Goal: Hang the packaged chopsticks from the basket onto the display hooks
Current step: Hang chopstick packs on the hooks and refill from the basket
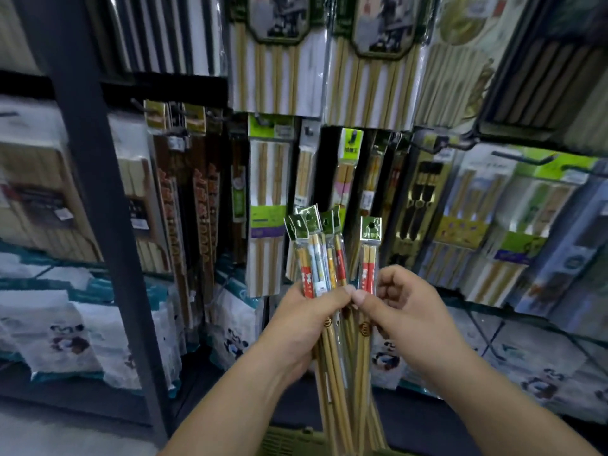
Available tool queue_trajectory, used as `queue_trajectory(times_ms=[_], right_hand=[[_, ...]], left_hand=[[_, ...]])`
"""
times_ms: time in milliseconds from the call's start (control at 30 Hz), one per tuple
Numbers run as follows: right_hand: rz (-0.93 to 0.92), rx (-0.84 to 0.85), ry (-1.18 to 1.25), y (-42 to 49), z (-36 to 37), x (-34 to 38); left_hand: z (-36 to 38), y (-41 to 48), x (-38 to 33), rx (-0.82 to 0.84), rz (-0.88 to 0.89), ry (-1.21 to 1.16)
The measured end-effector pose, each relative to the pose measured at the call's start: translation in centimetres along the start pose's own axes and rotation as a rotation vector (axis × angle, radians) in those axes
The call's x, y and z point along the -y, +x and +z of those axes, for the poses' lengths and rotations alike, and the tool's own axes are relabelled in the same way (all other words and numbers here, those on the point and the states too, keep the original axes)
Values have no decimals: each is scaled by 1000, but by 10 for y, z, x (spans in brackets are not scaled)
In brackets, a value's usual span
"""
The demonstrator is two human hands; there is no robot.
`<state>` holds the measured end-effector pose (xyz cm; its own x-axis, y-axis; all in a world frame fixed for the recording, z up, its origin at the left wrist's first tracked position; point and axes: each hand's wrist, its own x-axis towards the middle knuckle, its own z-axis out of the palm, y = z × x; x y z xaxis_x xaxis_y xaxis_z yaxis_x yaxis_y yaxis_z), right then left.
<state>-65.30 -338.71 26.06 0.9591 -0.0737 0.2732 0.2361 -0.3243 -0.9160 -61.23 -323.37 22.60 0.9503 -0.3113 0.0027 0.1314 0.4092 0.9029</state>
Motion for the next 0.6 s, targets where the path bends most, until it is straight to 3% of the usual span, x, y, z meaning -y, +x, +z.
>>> queue_trajectory(times_ms=[300, 600], right_hand=[[23, -42, -28, 15, -7, 21], [-59, -92, -5, 29, -11, 32]], left_hand=[[1, 7, -12, 91, 90, 76], [4, 11, -14, 17, 88, 132]])
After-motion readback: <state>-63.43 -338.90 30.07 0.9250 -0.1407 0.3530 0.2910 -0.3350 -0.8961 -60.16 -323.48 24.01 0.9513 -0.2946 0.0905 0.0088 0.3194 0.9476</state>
